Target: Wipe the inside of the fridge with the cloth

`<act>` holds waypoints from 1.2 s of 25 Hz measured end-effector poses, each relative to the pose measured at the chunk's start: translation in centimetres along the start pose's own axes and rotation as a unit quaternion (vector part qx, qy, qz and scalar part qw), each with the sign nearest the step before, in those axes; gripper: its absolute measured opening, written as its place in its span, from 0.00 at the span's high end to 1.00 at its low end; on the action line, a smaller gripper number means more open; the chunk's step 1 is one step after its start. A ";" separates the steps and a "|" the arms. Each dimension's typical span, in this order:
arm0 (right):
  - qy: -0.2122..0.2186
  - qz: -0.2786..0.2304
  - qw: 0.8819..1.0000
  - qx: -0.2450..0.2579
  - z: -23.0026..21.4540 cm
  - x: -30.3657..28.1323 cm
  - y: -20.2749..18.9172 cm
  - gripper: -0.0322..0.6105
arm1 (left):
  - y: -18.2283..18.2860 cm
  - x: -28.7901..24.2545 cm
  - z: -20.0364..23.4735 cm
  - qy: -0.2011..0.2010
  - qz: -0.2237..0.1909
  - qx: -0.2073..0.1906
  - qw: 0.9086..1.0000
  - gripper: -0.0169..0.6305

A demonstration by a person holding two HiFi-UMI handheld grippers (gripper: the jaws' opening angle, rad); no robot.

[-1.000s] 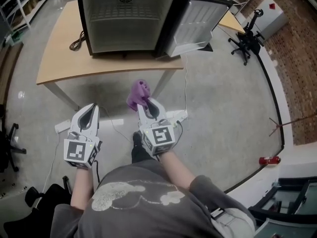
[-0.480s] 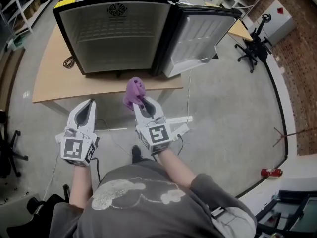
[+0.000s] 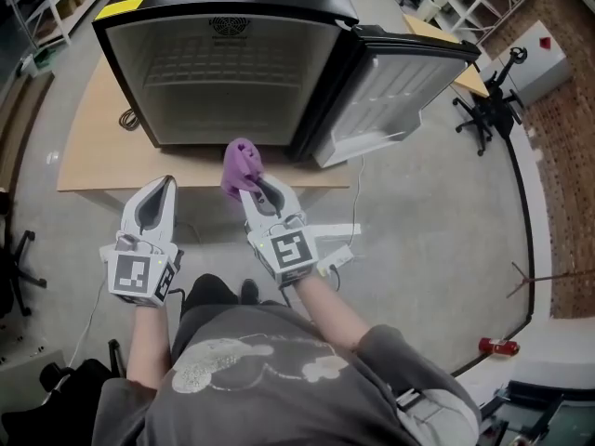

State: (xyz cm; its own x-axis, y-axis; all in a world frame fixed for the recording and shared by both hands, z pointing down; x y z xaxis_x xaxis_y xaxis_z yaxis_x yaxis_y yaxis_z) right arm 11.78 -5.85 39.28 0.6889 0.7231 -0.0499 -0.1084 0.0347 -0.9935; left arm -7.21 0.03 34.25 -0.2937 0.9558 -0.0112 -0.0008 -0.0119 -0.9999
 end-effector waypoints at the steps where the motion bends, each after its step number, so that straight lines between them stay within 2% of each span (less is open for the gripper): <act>1: 0.002 -0.002 1.000 0.000 0.0 -0.5 0.0 0.89 | 0.1 -0.2 0.3 0.001 0.000 0.002 1.000 0.95; 6: 0.012 -0.014 1.000 -0.004 0.5 -2.9 0.0 0.89 | 0.5 -1.6 2.6 -0.003 -0.003 0.005 1.000 0.95; 9: 0.000 -0.014 1.000 0.001 1.0 -4.5 0.5 0.89 | 0.4 -2.5 4.5 -0.012 -0.001 0.009 1.000 0.95; 16: -0.027 -0.017 0.999 0.023 0.8 -9.5 3.4 0.89 | 2.0 -6.0 8.5 -0.031 -0.015 0.005 0.999 0.95; 22: -0.014 -0.044 0.999 0.025 1.7 -14.2 5.4 0.89 | 3.4 -8.6 11.8 -0.038 -0.033 -0.006 0.999 0.95; 26: -0.026 -0.047 0.998 0.029 1.7 -16.8 7.1 0.89 | 3.4 -9.1 13.7 -0.031 -0.043 0.000 0.999 0.95; 30: -0.030 -0.060 0.997 0.031 1.5 -19.7 9.0 0.89 | 3.1 -9.5 15.2 -0.042 -0.040 -0.001 0.998 0.95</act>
State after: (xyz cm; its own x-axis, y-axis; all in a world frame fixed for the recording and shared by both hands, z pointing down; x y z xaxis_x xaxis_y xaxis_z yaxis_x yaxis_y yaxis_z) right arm -3.80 -18.76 31.46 0.6554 0.7514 0.0761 -0.0734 0.1636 -0.9838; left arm -18.99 -13.55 31.29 -0.3719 0.9257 0.0688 -0.0262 0.0637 -0.9976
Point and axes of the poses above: the fingertips, and each gripper's own axes: x backward along the fingers, z to its left, y out of its top, the point moved 8 cm from there along x, backward along the fingers, and after that the axes turned 2 degrees about x, right-handed, at the moved point
